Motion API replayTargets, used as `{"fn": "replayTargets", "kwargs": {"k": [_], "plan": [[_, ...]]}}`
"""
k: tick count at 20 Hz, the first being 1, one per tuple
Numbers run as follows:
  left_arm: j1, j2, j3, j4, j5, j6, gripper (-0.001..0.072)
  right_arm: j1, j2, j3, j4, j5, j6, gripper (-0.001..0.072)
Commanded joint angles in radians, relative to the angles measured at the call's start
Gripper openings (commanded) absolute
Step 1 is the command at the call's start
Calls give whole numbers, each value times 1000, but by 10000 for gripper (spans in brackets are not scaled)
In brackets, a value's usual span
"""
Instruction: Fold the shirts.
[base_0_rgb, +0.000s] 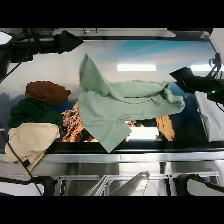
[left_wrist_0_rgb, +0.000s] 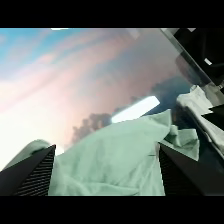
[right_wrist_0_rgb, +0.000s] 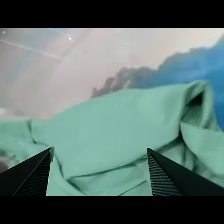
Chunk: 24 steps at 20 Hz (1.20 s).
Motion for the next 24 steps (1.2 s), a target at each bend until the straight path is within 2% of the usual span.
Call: {"fn": "replayTargets", "kwargs": {"k": [1, 3, 4, 5, 6, 8, 12, 15, 18, 24], "plan": [[43, -111, 140, 48, -113, -100, 712, -48, -101, 28, 22, -23, -116, 637], [93, -111, 198, 154, -270, -253, 711, -128, -93, 46, 19, 74, -183, 635], [113, -109, 209, 224, -367, -330, 711, -181, -93, 50, 9, 130, -183, 602], [126, -108, 200, 277, -454, -385, 711, -238, -94, 50, -1, 175, -182, 470], [132, -101, 159, 310, -535, -430, 711, -289, -97, 50, -22, 209, -168, 438], [122, -60, -10, 332, -595, -451, 693, -388, -107, 50, -40, 274, -149, 438], [70, 61, -452, 333, -452, -420, 694, -487, -112, 51, -40, 383, -154, 437], [66, 94, -663, 332, -392, -422, 694, -483, -112, 51, -39, 393, -153, 437], [60, 102, -778, 332, -322, -423, 693, -483, -112, 51, -40, 407, -153, 437], [0, 100, -832, 332, -42, -423, 692, -483, -112, 51, -39, 422, -153, 437]]}}
